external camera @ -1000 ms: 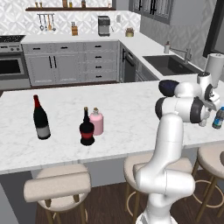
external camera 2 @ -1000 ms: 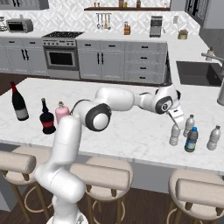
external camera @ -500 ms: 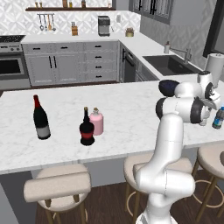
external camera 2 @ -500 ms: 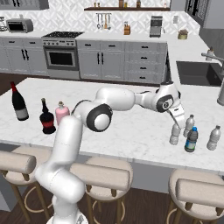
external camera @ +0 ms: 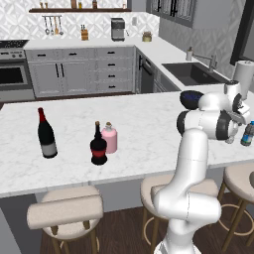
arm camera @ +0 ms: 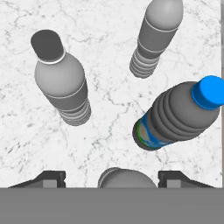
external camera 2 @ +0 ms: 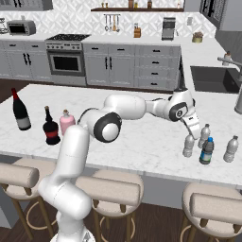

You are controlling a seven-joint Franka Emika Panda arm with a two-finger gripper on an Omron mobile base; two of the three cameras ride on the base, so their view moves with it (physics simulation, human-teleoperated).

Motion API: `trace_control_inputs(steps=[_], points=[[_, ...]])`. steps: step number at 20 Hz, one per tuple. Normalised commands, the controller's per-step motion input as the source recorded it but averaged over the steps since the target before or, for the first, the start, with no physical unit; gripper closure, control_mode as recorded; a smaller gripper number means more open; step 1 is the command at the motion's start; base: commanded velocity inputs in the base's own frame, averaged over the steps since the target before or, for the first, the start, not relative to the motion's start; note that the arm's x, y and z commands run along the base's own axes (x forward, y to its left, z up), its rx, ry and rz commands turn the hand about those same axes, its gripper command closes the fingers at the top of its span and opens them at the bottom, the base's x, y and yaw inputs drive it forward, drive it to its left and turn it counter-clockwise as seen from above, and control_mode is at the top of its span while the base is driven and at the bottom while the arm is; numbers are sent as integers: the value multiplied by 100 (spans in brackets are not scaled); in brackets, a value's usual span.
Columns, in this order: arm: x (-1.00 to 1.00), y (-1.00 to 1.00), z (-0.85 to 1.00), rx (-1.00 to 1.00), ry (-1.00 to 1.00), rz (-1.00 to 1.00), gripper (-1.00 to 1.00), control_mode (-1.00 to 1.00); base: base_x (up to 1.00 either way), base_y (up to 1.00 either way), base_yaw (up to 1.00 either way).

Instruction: Move the plastic bottles in the middle to the plastics group, and the glass bottles in the middle to the glass group.

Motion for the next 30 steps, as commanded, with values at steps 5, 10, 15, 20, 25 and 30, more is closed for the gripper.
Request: trace_control_inputs(steps=[5, 10, 15, 20, 25, 30], points=[[-1, 0, 0, 0, 0, 0, -100, -100, 0, 0, 0], [-14, 0, 11, 0, -1, 0, -100, -100, 0, 0, 0], [-47, 9, 39, 0, -3, 0, -100, -100, 0, 0, 0], [-43, 38, 23, 0, -2, 0, -100, -100, 0, 0, 0], [-18, 85, 11, 0, -3, 11, -100, -100, 0, 0, 0], [0, 100, 0, 0, -1, 31, -100, -100, 0, 0, 0]])
